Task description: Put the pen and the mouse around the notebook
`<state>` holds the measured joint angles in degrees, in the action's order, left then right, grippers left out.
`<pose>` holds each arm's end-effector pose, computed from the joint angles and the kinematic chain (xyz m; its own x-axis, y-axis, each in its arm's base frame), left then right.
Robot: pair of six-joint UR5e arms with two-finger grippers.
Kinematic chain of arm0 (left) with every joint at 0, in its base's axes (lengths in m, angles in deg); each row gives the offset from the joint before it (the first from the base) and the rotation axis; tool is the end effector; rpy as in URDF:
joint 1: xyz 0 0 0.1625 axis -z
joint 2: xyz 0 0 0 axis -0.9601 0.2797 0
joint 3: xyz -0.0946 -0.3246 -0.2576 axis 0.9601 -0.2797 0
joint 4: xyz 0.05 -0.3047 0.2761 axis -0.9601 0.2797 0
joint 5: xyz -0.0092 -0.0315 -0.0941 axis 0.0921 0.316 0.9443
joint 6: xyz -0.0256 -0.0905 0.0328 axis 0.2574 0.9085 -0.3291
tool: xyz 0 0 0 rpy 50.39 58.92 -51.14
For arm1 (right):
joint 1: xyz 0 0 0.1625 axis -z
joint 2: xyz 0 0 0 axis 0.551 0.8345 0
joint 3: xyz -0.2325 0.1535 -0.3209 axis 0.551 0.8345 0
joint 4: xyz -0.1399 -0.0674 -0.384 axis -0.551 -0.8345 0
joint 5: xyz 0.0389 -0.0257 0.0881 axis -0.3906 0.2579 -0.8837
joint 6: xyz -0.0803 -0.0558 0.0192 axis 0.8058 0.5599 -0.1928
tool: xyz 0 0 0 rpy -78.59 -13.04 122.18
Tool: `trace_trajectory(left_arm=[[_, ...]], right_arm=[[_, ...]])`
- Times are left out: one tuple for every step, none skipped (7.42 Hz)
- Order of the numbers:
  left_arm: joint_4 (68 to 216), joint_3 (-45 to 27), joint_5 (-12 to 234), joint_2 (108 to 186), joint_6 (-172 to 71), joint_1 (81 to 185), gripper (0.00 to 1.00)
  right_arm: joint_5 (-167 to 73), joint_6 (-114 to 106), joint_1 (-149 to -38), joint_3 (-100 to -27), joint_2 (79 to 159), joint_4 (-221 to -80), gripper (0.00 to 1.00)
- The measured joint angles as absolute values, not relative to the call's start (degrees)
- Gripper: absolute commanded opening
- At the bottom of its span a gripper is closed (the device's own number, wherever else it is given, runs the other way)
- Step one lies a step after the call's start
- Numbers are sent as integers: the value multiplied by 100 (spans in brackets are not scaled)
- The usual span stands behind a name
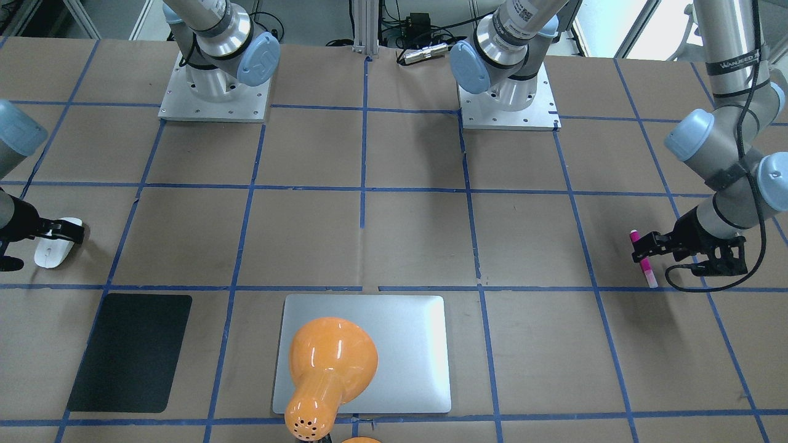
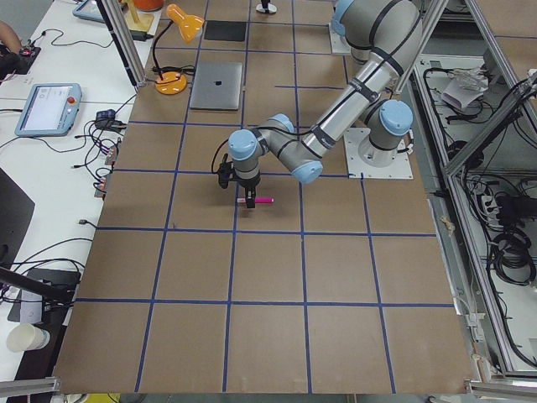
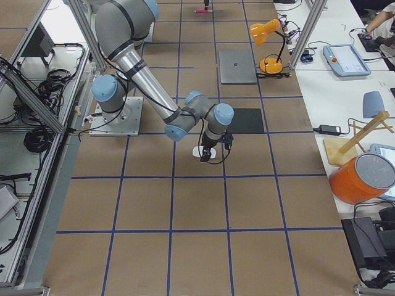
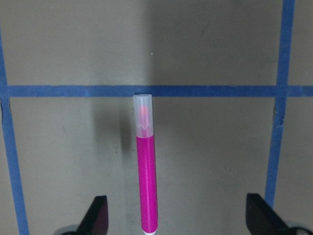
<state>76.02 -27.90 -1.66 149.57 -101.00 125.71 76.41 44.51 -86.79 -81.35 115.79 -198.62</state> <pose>0.2336 -0.5110 0.1881 -0.9994 -0.0346 0.0100 -0.0340 0.9981 0.0512 -0.2264 -0.4967 0.1689 -0.9957 0.0568 0.0727 0.0722 0.9703 0.2307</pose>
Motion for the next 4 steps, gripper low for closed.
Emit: trace_trajectory(left_arm=[[7483,-2789,-167,15050,-10102,12565,86],[7437,-2789,-158,15099,-10102,12563,78],[7426,-2789,-137,15123,-10103,12561,71],[7431,-2791,-122,15139,-10101,12561,66]], right_arm=[[7633,4460,-8679,-8133,11574,-19860,60],[7625,4458,-8679,-8129,11570,-19862,35],[7621,4449,-8679,-8121,11582,-19857,11],[7619,4435,-8679,-8108,11621,-19835,8]])
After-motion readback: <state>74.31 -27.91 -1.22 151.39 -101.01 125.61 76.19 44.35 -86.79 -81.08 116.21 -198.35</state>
